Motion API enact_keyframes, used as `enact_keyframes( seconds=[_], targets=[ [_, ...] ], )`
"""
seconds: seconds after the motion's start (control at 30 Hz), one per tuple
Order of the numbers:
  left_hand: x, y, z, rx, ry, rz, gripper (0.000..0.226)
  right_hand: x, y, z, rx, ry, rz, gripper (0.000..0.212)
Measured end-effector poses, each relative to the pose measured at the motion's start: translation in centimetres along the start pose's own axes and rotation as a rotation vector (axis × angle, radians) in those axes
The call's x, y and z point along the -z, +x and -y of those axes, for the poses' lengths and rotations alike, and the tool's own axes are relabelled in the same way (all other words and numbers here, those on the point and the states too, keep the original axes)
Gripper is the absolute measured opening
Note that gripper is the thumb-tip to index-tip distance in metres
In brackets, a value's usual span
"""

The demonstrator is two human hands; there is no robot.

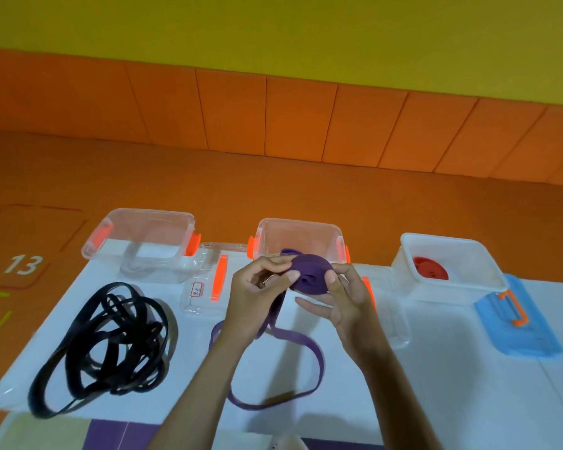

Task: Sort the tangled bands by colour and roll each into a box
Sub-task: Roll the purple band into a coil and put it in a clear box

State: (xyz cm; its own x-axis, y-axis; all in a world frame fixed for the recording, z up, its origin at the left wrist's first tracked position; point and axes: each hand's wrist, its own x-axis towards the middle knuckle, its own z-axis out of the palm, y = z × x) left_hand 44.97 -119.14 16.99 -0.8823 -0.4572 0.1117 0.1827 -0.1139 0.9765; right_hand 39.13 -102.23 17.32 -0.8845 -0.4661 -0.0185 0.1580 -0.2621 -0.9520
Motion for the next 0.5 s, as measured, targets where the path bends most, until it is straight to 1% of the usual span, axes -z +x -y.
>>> enact_keyframes(
  seconds=[0.07, 0.13, 0.17, 0.27, 0.33, 0.4, 0.5],
  targets=[
    [0.1, -1.0, 0.1, -0.037, 0.024, 0.031, 0.015, -0.1, -1.1, 0.1, 0.026, 0.006, -0.009, 0.028],
    [0.6, -1.8, -0.1, -0.058, 0.049, 0.067, 0.009, -0.2, -2.0, 0.4, 0.027, 0.016, 0.011, 0.019],
    [0.8, -2.3, -0.3, -0.055, 0.048, 0.069, 0.012, -0.2, -2.4, 0.6, 0.024, 0.02, 0.029, 0.017],
    [1.1, -3.6, -1.3, -0.03, 0.025, 0.06, 0.018, -0.2, -3.4, 0.8, -0.01, 0.041, 0.072, 0.021],
    [1.2, -4.6, -1.8, -0.006, 0.005, 0.043, 0.019, -0.3, -4.2, 0.8, -0.06, 0.066, 0.093, 0.027],
    [1.4, -5.4, -2.1, -0.001, -0.012, 0.013, 0.025, -0.5, -4.8, 1.0, -0.107, 0.032, 0.097, 0.033],
    [1.7, -6.1, -2.7, -0.039, 0.013, 0.005, 0.027, -0.5, -5.1, 1.3, -0.12, -0.069, 0.096, 0.028]
  ],
)
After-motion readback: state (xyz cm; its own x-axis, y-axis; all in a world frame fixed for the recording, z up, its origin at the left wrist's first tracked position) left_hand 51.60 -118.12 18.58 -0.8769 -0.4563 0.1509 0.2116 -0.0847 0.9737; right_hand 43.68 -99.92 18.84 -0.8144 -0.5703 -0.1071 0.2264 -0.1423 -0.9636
